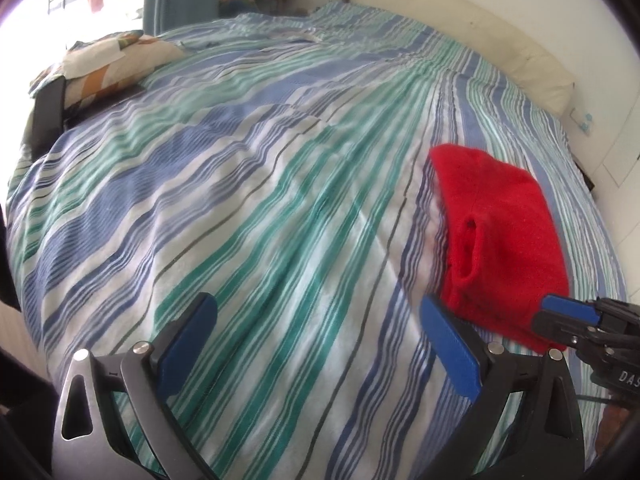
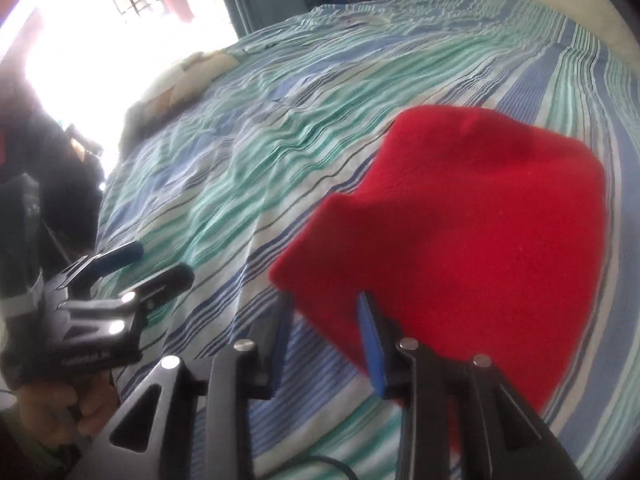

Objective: Fold small clothes

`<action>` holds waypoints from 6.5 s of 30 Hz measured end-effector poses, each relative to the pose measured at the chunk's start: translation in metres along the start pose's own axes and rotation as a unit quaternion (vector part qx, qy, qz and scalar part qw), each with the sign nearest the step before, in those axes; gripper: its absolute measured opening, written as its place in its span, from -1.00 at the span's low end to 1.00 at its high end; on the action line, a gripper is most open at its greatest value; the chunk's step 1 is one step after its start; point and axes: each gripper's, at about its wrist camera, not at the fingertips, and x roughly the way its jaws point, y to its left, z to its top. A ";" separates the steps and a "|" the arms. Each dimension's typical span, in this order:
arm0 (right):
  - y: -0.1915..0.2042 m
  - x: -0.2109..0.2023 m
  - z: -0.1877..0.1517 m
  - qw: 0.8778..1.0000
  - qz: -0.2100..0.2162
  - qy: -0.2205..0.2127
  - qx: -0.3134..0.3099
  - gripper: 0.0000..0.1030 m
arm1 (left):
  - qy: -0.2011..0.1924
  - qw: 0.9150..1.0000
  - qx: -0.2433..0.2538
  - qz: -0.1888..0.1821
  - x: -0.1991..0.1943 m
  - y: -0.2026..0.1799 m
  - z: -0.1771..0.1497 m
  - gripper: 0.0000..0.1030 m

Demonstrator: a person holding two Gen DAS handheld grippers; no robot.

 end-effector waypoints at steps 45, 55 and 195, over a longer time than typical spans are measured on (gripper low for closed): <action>-0.066 -0.129 -0.110 0.965 -0.169 -0.072 0.186 0.59 | 0.031 0.971 0.231 0.054 -0.022 -0.106 -0.001 0.84; -0.088 -0.115 -0.101 0.967 -0.129 -0.064 0.210 0.62 | 0.052 0.979 0.189 -0.060 0.021 -0.099 0.058 0.90; 0.025 -0.306 -0.128 0.927 -0.315 -0.132 0.156 0.99 | -0.031 0.971 0.238 0.002 -0.191 -0.195 -0.029 0.99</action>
